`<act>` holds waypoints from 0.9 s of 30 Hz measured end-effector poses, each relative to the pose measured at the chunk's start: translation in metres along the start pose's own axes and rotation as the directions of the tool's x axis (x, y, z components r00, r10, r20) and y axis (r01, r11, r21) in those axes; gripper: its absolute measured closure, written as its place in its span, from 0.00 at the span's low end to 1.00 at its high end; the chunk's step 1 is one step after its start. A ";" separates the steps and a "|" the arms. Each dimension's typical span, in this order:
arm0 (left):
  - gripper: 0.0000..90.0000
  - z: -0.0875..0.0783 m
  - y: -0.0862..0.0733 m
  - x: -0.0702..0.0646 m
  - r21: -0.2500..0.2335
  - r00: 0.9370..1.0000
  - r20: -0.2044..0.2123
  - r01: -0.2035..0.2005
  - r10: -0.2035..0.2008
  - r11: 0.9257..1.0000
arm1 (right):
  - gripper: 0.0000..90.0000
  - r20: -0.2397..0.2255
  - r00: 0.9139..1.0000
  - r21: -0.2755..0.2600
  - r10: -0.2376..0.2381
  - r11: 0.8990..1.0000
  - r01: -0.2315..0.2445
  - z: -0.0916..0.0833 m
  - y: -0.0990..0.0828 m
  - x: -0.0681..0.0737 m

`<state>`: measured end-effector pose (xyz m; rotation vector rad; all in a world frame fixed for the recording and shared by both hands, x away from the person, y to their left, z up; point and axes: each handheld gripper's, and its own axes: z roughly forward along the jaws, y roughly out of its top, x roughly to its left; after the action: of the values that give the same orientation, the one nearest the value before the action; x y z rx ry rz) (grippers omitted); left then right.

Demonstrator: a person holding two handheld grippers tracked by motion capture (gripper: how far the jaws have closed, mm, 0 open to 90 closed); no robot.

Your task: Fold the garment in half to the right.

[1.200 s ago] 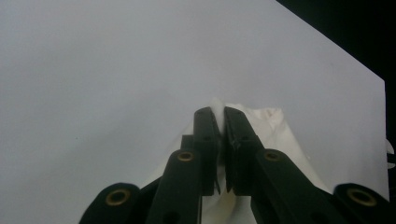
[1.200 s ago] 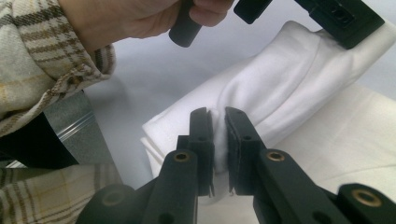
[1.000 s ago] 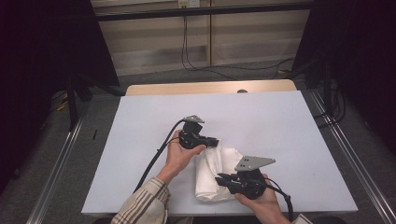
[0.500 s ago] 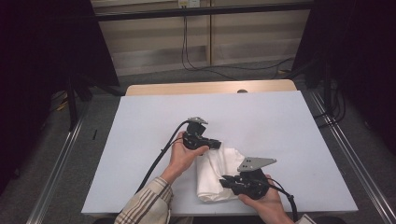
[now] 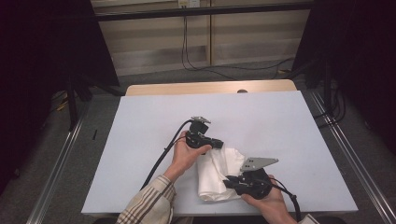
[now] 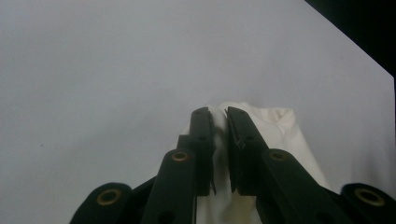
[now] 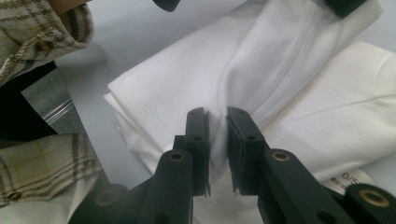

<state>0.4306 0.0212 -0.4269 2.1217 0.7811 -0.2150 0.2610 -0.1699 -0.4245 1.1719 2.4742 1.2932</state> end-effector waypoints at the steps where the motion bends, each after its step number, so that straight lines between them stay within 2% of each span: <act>1: 0.90 0.001 0.000 0.000 0.001 1.000 -0.001 0.000 0.000 1.000 | 0.88 0.001 1.000 0.000 0.001 1.000 -0.001 -0.001 0.000 0.000; 9: 0.90 0.004 0.001 0.000 -0.011 1.000 0.013 0.016 -0.016 1.000 | 0.88 0.008 1.000 0.007 0.010 1.000 -0.010 -0.005 -0.005 -0.005; 21: 0.90 0.012 0.006 -0.007 -0.017 1.000 -0.005 0.016 -0.016 1.000 | 0.89 0.019 1.000 0.018 0.016 1.000 -0.017 -0.013 -0.013 -0.012; 27: 0.90 0.018 0.007 -0.009 -0.030 1.000 0.013 0.006 -0.006 1.000 | 0.90 0.019 1.000 0.024 0.010 1.000 -0.010 -0.015 -0.016 -0.013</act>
<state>0.4299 0.0004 -0.4299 2.0882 0.7787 -0.2182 0.2547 -0.1942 -0.4304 1.1978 2.4800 1.2525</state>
